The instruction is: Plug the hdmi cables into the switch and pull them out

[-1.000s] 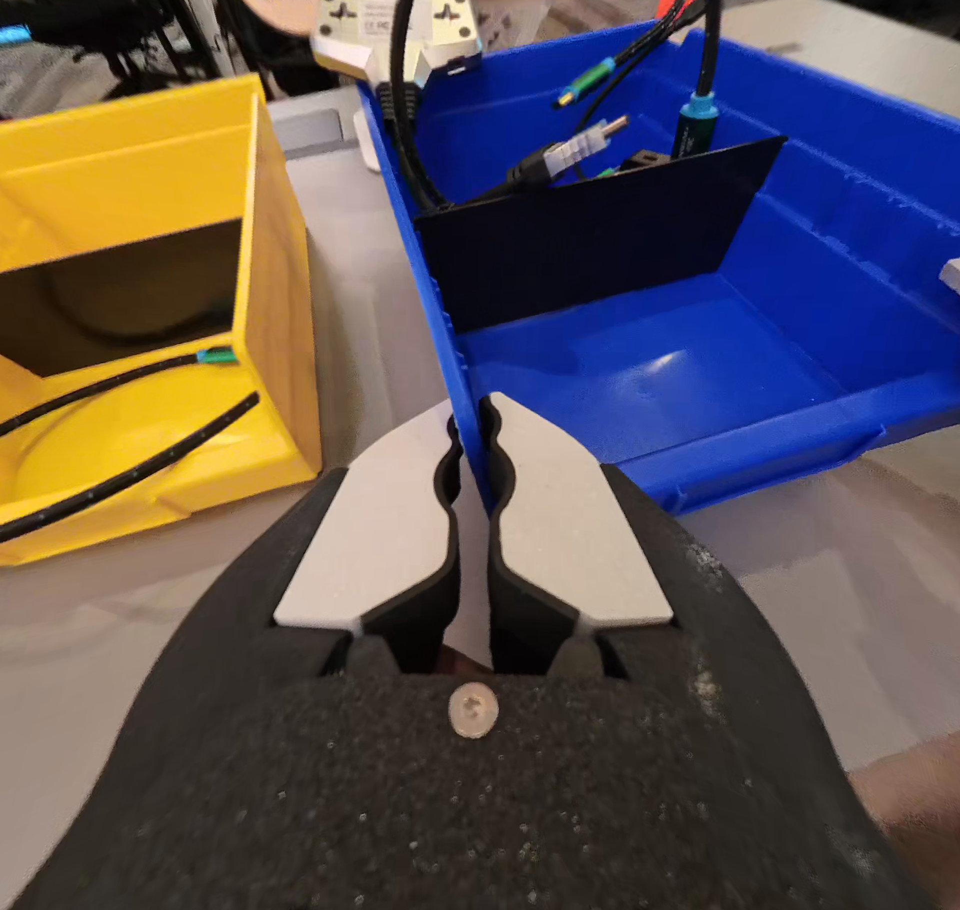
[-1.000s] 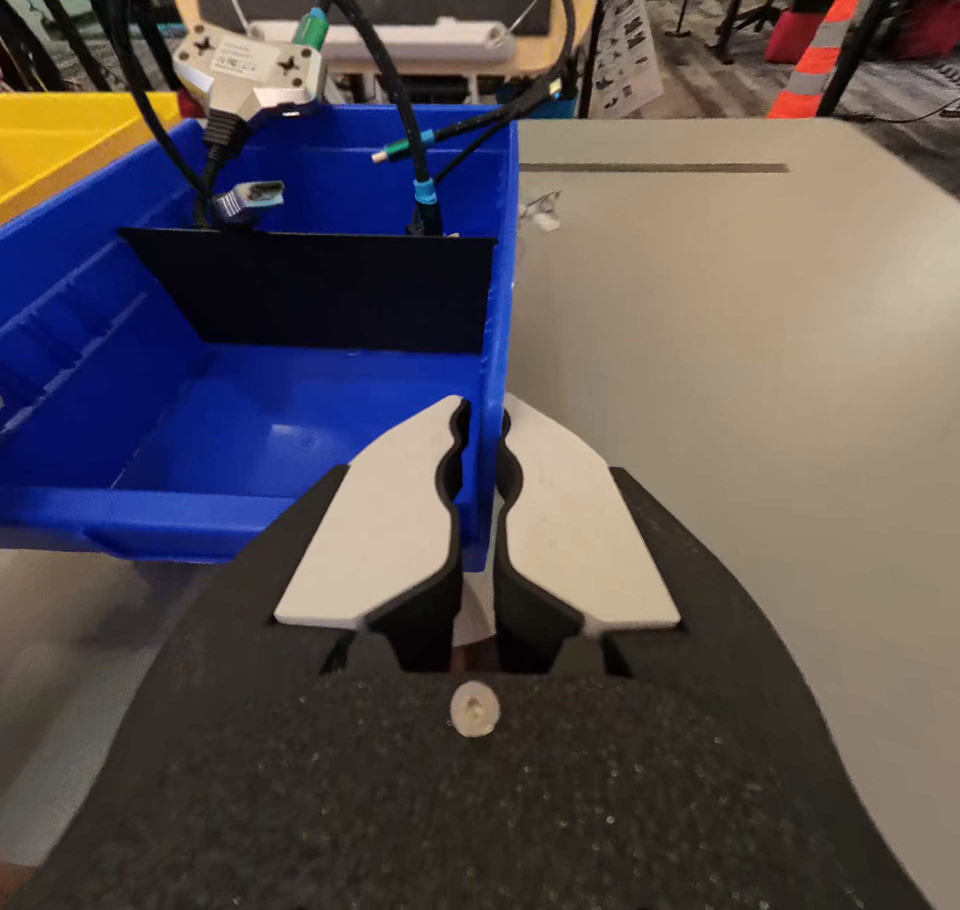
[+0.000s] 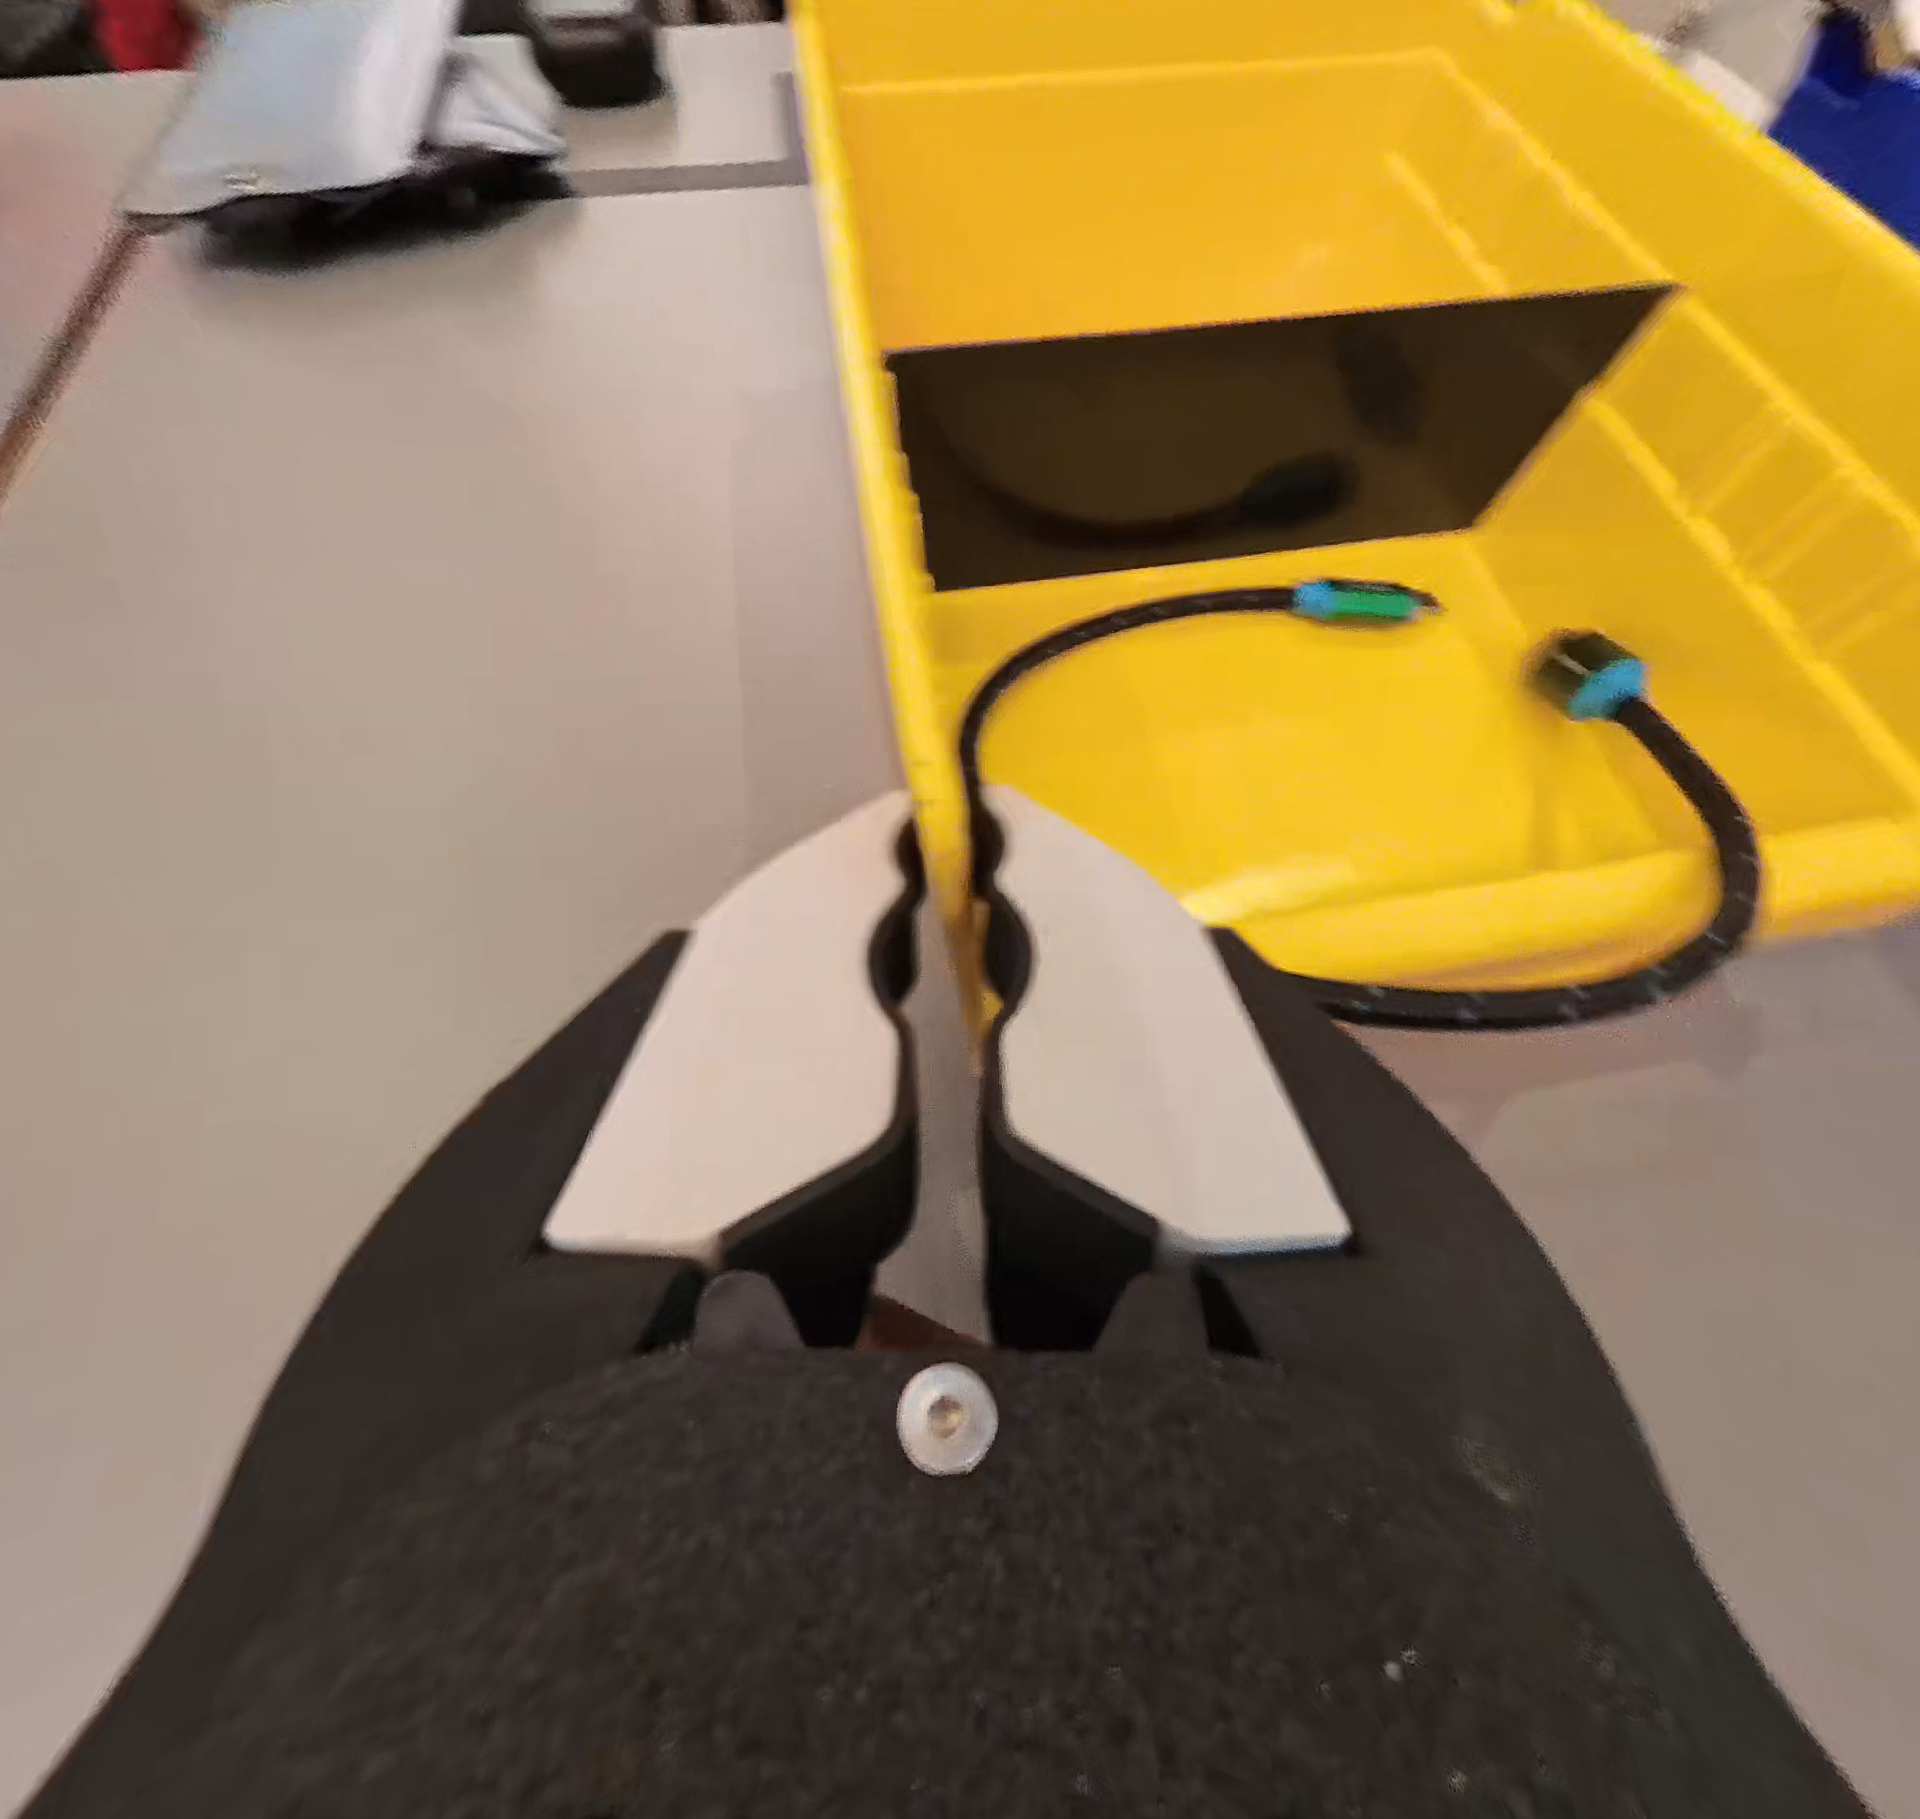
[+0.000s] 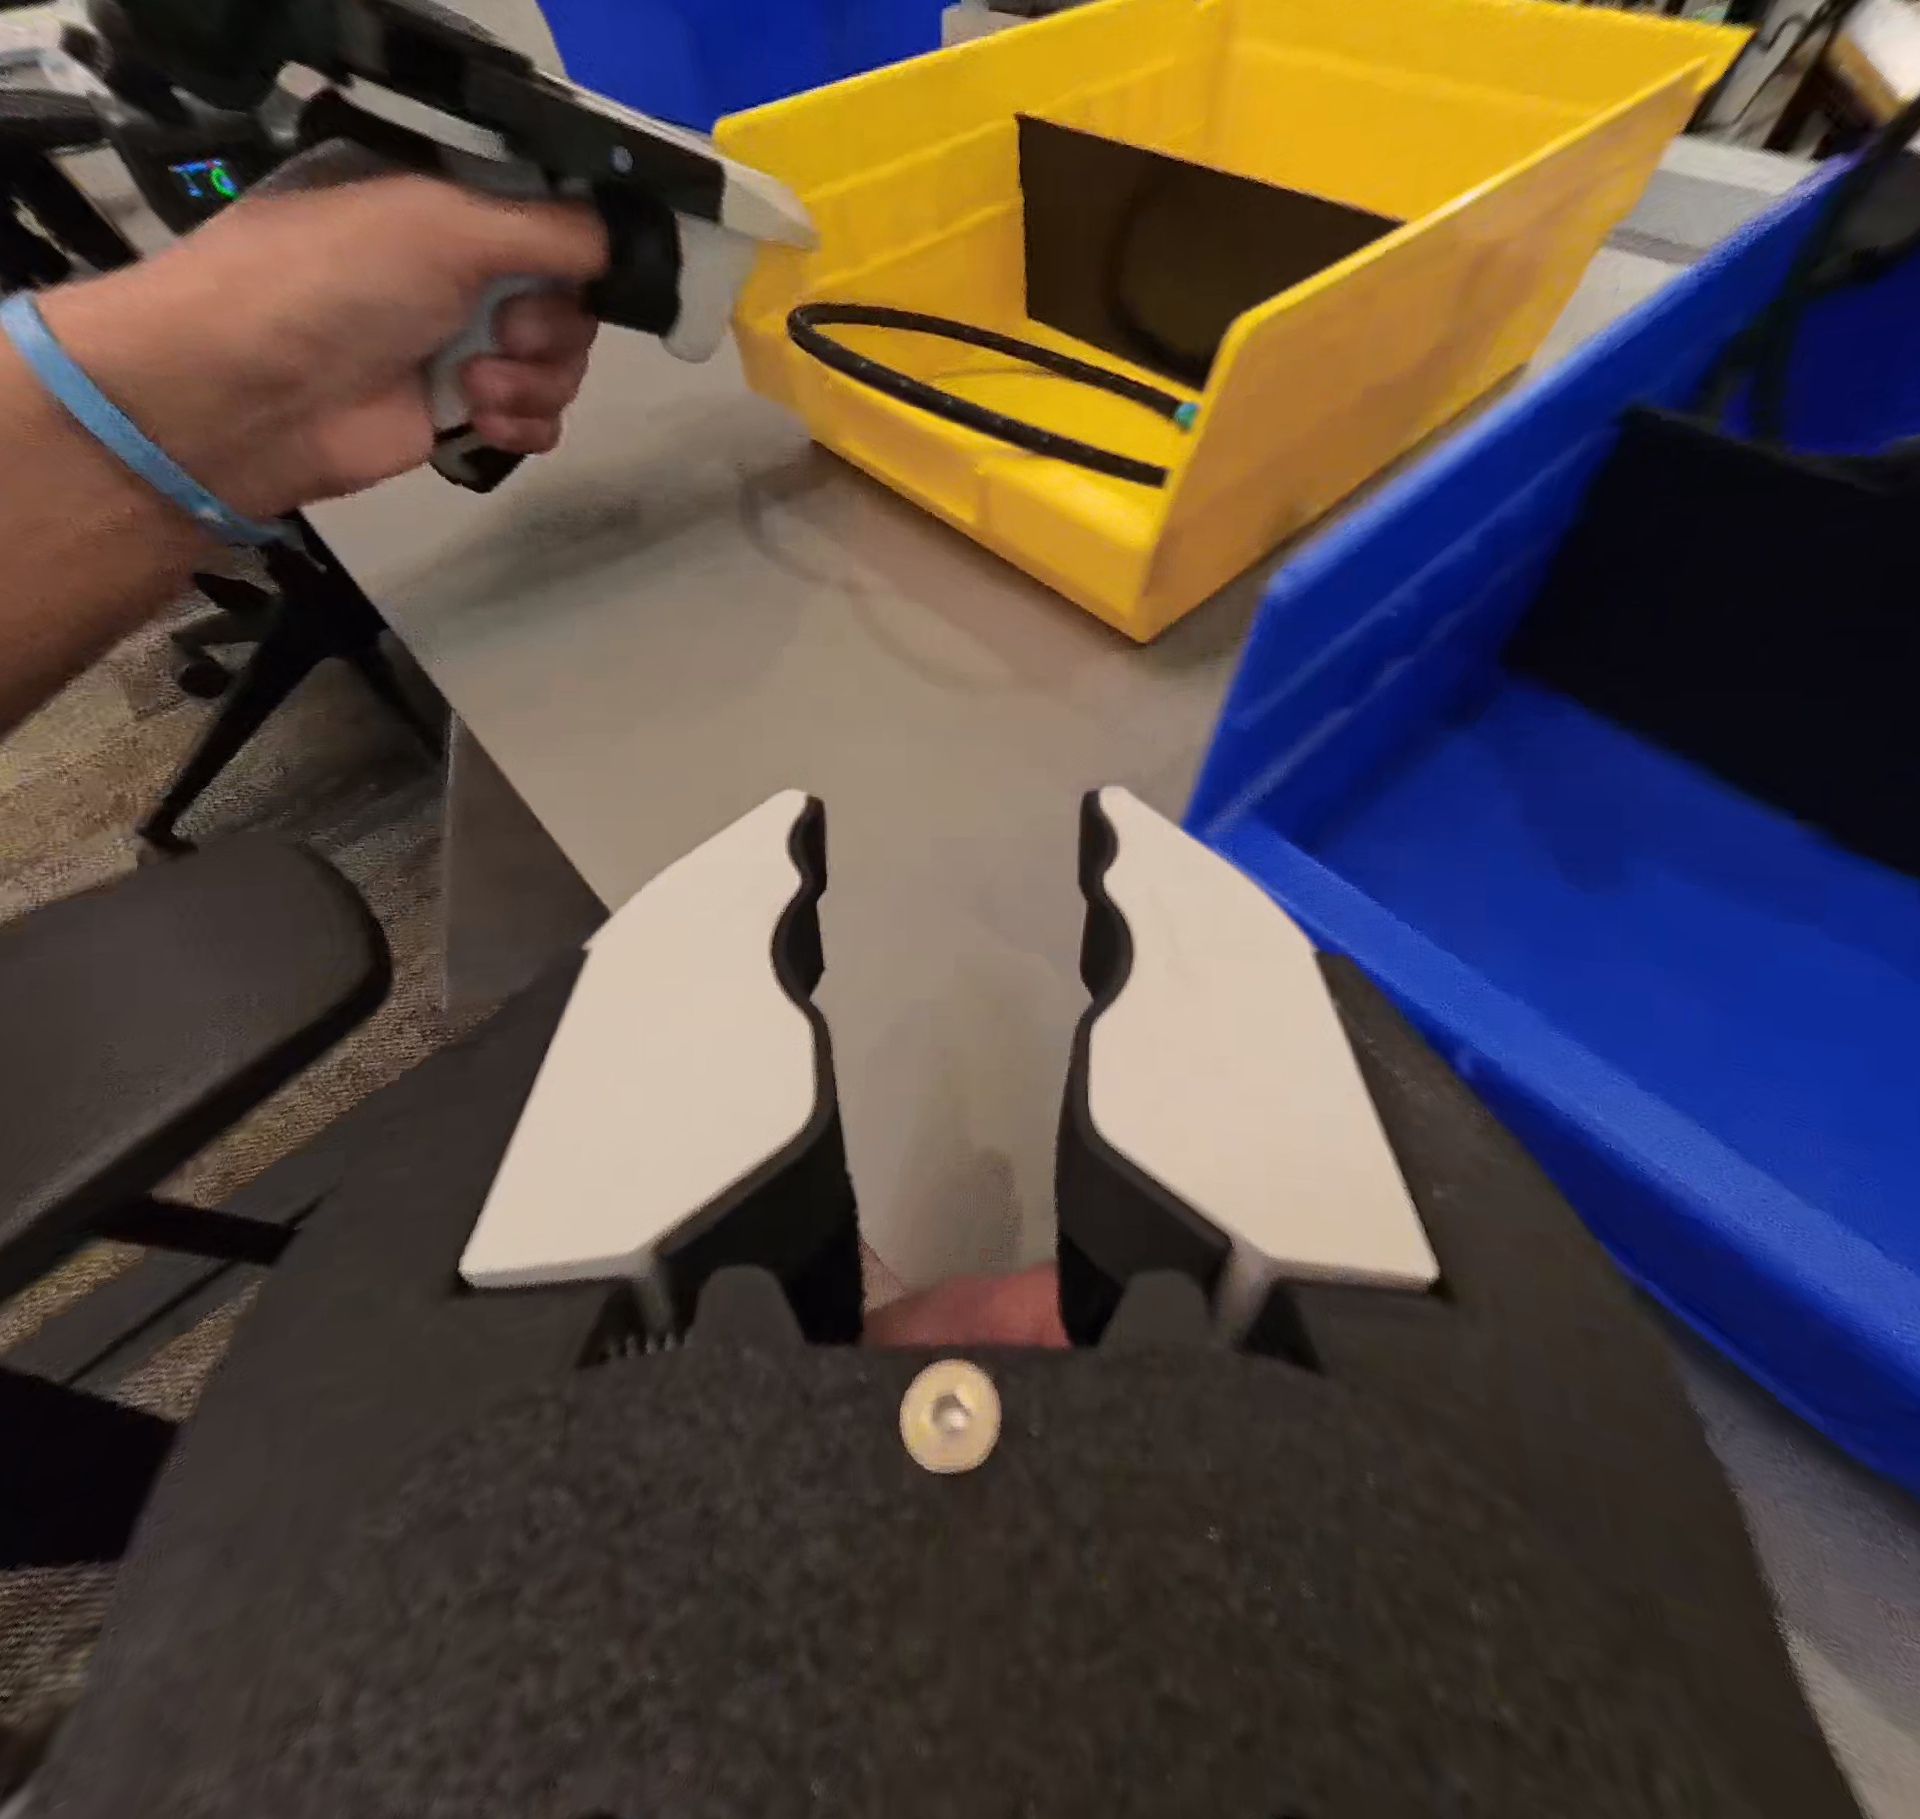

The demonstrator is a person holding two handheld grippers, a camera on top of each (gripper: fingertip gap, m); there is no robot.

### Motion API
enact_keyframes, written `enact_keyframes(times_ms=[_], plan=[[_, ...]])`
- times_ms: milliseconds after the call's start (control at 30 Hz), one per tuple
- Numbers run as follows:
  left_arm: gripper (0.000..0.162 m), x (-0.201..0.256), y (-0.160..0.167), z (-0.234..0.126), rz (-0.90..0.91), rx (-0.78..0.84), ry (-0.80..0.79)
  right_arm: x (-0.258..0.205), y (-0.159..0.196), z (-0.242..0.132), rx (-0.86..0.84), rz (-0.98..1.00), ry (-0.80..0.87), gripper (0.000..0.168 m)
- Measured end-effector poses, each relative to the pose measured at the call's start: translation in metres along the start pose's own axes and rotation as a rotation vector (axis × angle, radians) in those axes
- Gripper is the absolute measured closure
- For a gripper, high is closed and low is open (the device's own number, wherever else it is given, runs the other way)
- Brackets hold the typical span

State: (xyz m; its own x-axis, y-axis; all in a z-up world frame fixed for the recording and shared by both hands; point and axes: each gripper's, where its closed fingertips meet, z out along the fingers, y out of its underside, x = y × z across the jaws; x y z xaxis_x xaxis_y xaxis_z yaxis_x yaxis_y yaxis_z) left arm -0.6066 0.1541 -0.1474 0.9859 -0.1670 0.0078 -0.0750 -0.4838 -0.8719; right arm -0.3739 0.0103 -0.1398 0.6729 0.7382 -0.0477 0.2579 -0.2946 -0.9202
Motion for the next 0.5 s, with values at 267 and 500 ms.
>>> enact_keyframes(times_ms=[267, 500], plan=[[0.156, 0.011, 0.040, -0.070, -0.056, 0.045, -0.064, -0.015, -0.031, 0.039, 0.024, -0.009, 0.113, 0.118], [0.156, 0.022, 0.088, -0.157, -0.131, 0.110, -0.168, -0.028, -0.012, 0.065, -0.104, 0.086, 0.106, 0.149]])
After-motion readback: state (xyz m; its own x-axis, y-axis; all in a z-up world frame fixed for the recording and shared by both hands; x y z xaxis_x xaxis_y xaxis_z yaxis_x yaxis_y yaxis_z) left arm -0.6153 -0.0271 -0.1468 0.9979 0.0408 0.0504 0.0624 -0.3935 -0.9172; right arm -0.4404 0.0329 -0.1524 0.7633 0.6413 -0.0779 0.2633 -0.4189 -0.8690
